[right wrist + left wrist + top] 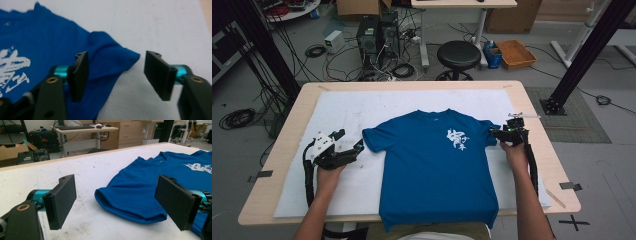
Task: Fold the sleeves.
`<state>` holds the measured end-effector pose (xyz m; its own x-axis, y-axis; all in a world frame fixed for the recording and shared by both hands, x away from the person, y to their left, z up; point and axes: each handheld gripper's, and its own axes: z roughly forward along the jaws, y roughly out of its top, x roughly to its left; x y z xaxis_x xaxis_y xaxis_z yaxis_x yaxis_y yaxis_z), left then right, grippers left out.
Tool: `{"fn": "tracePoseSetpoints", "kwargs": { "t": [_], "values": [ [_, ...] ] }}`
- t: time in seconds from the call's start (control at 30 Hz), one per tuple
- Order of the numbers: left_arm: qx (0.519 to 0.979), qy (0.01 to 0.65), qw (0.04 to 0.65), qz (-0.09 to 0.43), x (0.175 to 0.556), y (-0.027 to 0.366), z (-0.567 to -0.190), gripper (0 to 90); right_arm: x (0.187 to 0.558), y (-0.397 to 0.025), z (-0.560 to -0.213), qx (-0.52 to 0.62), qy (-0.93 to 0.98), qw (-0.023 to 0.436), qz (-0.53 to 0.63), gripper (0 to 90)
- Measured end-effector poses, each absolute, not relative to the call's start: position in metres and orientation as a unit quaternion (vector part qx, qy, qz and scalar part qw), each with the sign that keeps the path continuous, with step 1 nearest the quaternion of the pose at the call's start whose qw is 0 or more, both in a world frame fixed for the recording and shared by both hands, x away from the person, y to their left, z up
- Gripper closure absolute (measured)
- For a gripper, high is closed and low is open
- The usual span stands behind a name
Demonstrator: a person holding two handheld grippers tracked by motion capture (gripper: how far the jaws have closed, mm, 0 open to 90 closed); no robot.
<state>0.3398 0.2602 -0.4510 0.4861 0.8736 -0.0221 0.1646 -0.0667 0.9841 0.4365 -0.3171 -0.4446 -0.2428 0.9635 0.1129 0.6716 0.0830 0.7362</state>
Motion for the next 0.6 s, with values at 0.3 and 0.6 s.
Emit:
{"fn": "tracePoseSetpoints", "kwargs": {
  "t": [0.3, 0.6],
  "values": [
    [0.662, 0.391, 0.553, 0.320, 0.340, 0.259, -0.451, 17.7, 0.437, -0.297, -0.445, 0.535, 0.753, 0.232, 0.306, 77.5],
    [0.662, 0.393, 0.553, 0.320, 0.340, 0.259, -0.451, 18.1, 0.428, -0.279, -0.417, 0.487, 0.746, 0.256, 0.375, 87.9]
  ]
}}
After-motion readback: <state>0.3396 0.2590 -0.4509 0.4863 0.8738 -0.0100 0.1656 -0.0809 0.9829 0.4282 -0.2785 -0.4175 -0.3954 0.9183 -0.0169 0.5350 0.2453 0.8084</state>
